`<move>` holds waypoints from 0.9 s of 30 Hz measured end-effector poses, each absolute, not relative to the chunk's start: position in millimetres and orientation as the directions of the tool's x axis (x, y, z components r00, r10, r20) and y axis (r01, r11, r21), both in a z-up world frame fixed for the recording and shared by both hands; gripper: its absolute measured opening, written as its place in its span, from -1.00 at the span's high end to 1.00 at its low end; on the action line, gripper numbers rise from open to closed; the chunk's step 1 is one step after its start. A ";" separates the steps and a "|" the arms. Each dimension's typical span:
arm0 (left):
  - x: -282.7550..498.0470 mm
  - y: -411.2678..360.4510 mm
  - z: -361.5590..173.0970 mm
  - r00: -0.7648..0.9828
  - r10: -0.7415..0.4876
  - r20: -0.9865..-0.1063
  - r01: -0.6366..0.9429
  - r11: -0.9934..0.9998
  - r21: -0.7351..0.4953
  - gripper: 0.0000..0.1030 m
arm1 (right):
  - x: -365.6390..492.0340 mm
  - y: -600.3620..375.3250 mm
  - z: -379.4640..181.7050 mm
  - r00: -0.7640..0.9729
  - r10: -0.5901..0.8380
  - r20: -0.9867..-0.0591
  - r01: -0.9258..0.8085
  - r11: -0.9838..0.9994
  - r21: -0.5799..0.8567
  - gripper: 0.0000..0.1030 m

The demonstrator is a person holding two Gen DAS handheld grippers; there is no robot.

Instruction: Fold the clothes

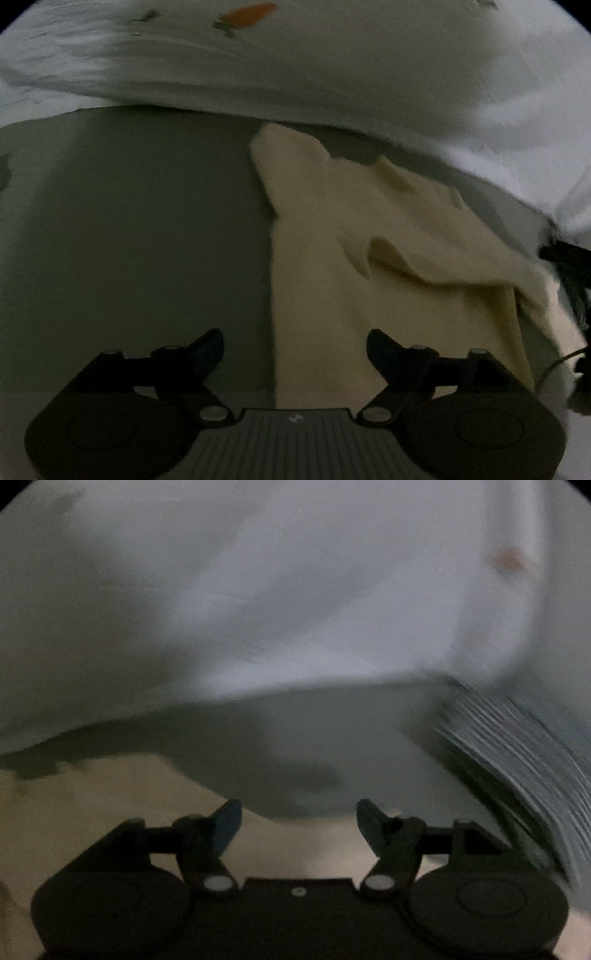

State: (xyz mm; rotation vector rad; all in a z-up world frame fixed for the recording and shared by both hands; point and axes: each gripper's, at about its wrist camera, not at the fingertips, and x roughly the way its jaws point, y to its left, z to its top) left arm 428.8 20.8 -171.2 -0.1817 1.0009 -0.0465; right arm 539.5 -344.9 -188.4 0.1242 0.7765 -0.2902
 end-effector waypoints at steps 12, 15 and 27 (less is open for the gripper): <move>422.9 -17.1 -192.8 0.545 -0.042 -0.838 0.044 0.999 -0.022 -0.97 | 546.2 -396.5 -195.3 0.690 -0.116 -0.714 0.288 0.950 0.123 0.81; 413.2 -17.6 -185.1 0.520 -0.053 -0.853 0.028 0.999 -0.045 -0.97 | 535.0 -378.5 -160.0 0.760 -0.083 -0.644 0.204 0.972 0.116 0.85; 269.1 -5.1 -169.2 0.442 -0.174 -0.880 -0.060 0.973 -0.222 0.22 | 400.4 -238.8 -27.6 0.747 0.540 -0.387 -0.546 0.831 0.105 0.86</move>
